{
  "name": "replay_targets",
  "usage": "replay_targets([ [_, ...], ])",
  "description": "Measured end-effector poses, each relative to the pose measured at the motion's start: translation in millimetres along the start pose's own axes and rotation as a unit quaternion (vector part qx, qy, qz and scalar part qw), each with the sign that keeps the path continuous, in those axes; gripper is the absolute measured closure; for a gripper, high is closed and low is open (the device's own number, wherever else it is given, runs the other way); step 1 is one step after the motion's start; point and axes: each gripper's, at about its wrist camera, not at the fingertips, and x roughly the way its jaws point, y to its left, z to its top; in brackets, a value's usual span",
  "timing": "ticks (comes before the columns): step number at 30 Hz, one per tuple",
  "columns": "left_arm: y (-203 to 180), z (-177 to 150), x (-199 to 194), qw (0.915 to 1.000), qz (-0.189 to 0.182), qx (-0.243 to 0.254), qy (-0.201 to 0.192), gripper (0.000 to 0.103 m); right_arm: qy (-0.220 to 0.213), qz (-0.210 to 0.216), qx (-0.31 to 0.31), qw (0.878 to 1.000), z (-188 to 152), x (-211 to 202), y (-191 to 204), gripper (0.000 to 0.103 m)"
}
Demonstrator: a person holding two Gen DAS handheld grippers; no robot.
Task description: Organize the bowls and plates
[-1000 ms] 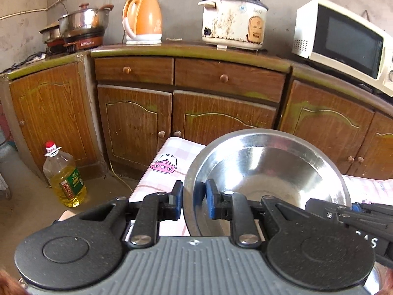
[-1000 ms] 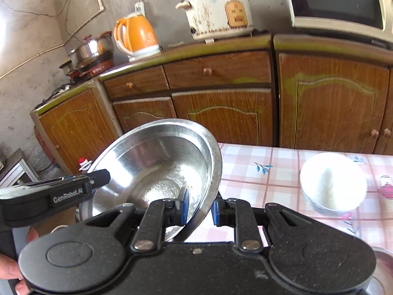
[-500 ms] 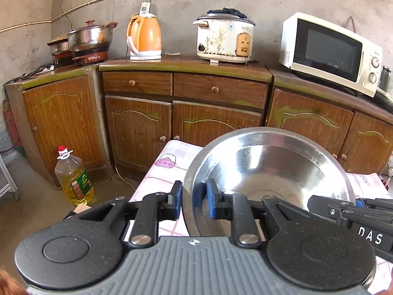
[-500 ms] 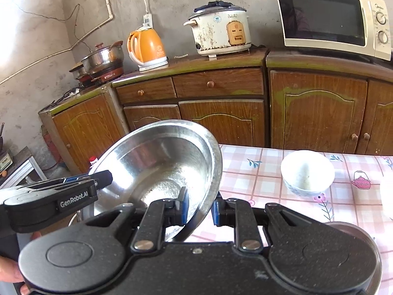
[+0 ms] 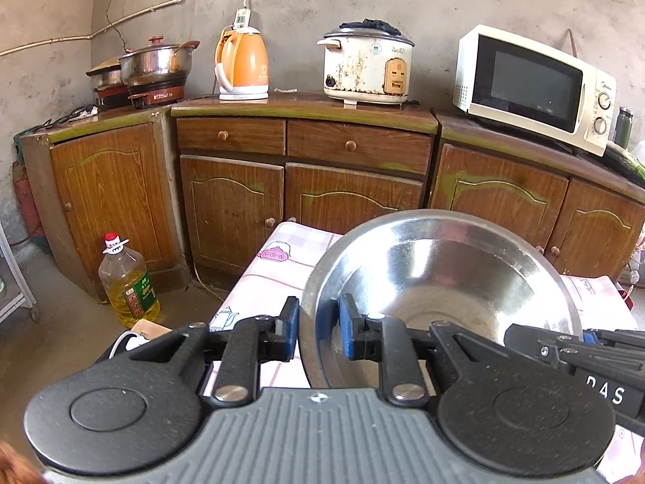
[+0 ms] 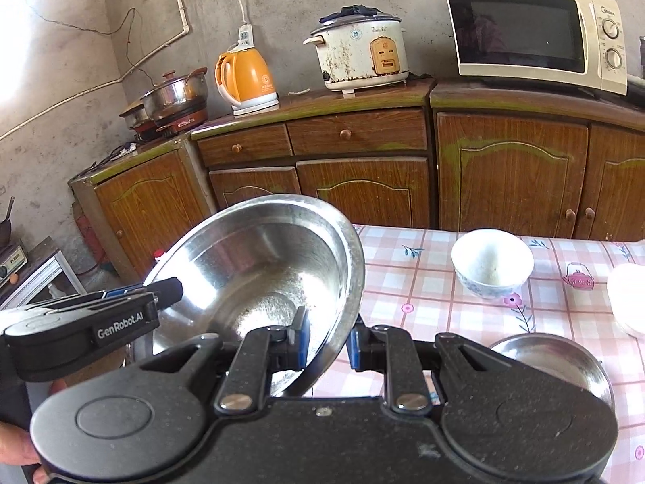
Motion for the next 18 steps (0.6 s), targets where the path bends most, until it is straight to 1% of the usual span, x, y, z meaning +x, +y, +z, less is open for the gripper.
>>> replay_targets([
  [18,-16.2,-22.8,-19.6,0.9999,-0.008,0.012,0.001,0.082,0.005,-0.017,0.017,1.000,-33.8,-26.7,-15.7,0.079],
])
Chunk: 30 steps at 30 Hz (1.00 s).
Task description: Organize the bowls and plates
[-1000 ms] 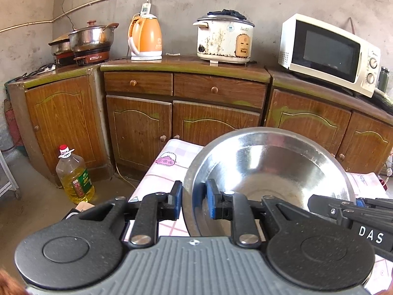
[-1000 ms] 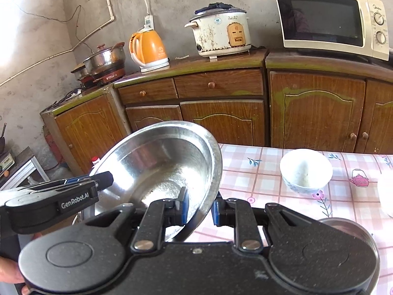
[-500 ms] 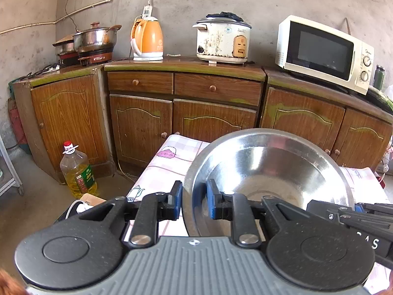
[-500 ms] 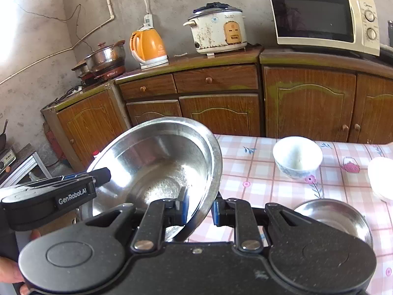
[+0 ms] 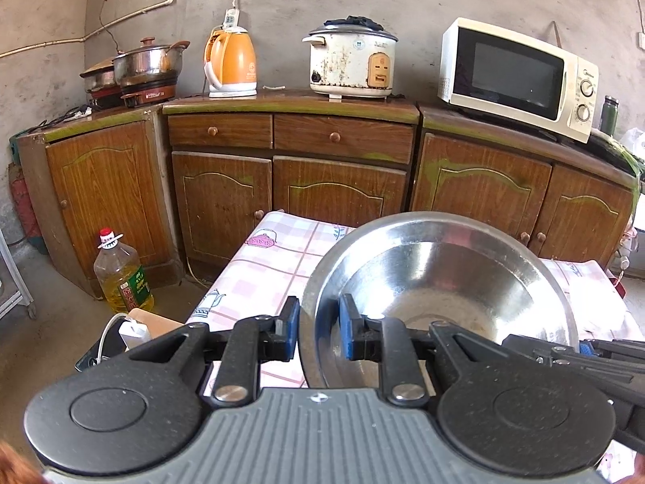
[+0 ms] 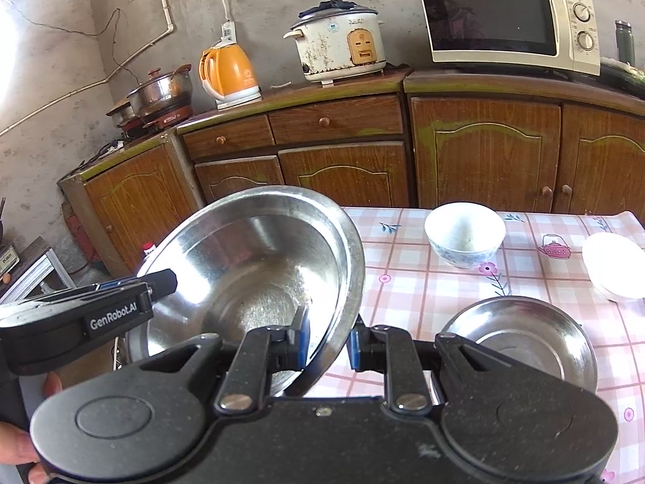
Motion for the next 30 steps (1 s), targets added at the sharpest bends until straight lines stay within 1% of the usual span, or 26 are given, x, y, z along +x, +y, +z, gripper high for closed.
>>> replay_targets([
  [30,-25.8,-28.3,-16.2,0.9995,-0.026,0.015,0.005,0.082,0.002,-0.019,0.028,0.999,-32.9,-34.2,-30.7,0.079],
])
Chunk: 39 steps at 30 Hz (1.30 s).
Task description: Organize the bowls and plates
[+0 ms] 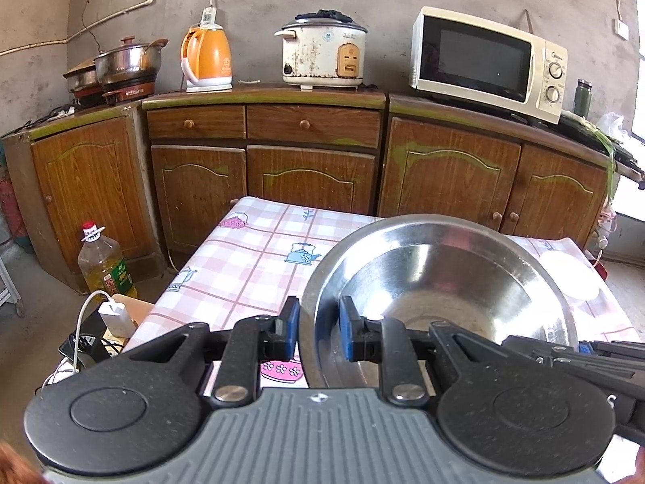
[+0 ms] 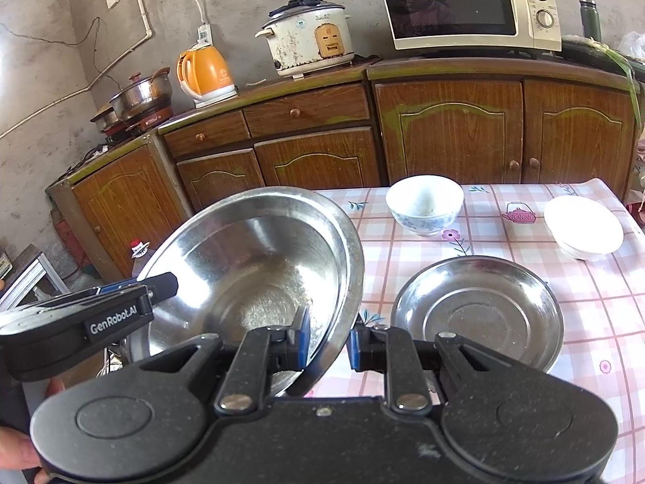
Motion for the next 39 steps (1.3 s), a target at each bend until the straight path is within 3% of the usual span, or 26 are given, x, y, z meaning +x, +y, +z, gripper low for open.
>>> replay_targets([
  [39,-37.7,-38.9,-8.6,0.9980,-0.049,0.030,0.027,0.082,0.004,-0.045,0.025,0.999,-44.1,-38.4,-45.2,0.079],
])
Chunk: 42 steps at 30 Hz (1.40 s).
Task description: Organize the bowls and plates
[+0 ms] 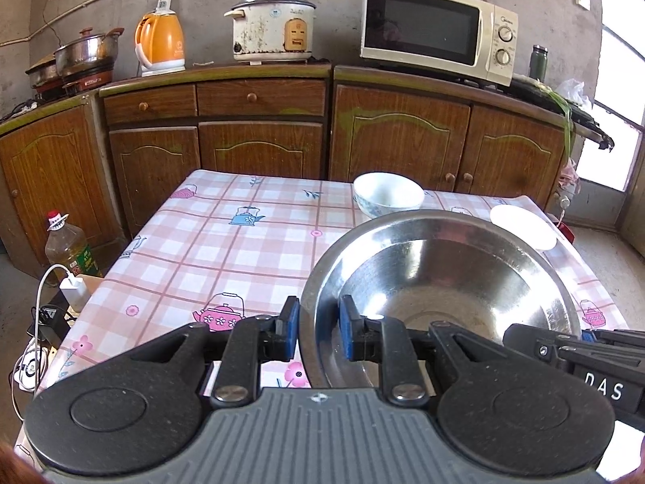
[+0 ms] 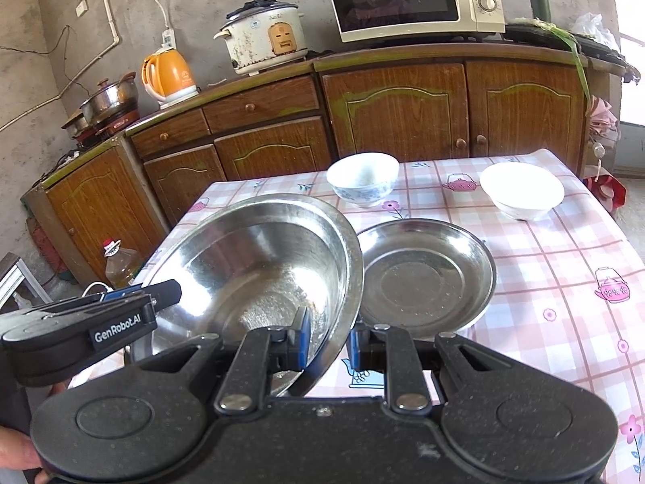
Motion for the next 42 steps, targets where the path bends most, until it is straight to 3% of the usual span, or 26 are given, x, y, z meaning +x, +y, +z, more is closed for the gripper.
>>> replay_targets([
  [21,-28.4,-22.8,18.0,0.9989,-0.024,0.018,0.037,0.082,0.020,-0.024,0.023,0.999,-24.1,1.3,-37.4,0.079],
  [42,-60.1,-64.9,39.1,0.9936,-0.051,0.056,0.084,0.082,0.081,-0.060,0.056,0.993,-73.0,17.2,-83.8,0.079],
])
